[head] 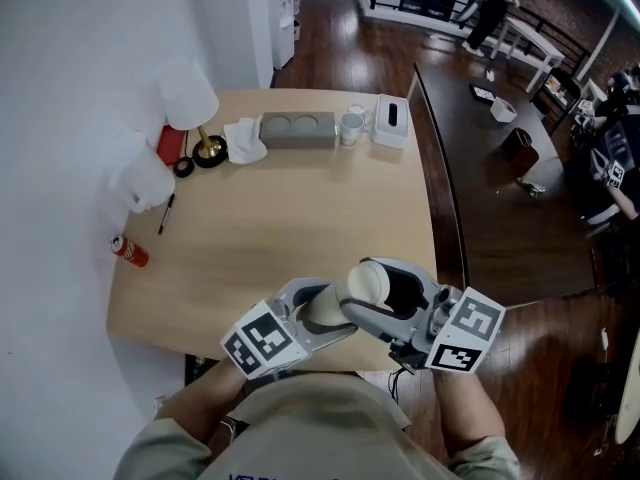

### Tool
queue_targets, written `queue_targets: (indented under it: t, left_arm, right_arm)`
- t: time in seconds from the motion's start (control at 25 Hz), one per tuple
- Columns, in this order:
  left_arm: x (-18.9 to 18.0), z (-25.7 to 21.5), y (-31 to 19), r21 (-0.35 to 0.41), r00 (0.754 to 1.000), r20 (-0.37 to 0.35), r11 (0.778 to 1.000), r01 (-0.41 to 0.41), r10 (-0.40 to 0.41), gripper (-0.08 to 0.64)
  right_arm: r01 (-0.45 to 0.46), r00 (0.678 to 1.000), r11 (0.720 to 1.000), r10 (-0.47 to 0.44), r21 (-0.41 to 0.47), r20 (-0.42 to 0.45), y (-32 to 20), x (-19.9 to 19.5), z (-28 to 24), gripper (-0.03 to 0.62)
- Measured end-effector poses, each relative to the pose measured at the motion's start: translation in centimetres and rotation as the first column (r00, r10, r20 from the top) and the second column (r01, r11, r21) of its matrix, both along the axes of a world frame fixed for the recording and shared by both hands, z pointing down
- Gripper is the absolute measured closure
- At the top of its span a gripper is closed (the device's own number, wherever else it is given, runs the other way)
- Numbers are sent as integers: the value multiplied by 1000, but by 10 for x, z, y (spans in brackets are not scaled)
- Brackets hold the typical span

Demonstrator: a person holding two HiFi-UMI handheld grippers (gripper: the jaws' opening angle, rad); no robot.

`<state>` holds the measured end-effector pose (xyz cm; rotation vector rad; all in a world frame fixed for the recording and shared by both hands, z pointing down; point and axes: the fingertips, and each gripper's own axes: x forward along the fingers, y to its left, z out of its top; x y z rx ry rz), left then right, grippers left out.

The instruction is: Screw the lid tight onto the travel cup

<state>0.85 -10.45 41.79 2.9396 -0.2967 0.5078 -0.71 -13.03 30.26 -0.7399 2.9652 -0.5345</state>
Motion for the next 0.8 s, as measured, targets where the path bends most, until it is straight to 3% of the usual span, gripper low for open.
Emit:
queue_targets:
  t: [0.08,0.2,0.32,0.44,0.6,0.8]
  left_arm:
    - [-4,11,-18,95,983,87,983,156,-164,244]
    - [-14,28,-40,241,906,177,909,339,-385,244]
    - [-22,36,-55,385,832,217,828,407,-510,244]
    - [-26,44,-62,459,789,238,781,423,-567,244]
    - [-27,52,-61,436,793,254,798,417,-553,244]
    - [-26,55,-58,353,827,244,841,411,-506,244]
  right_arm:
    - [-104,994,993,105,-53,14,-14,5,10,302]
    - [-239,968,959,248,-155,43,-31,12,25,302]
    - [-339,930,910,362,-237,61,-41,17,37,302]
    - [-405,892,864,445,-298,80,-47,21,49,302]
    - [-425,874,840,478,-337,90,-49,21,58,302]
    - [-394,888,854,449,-338,98,-50,17,58,302]
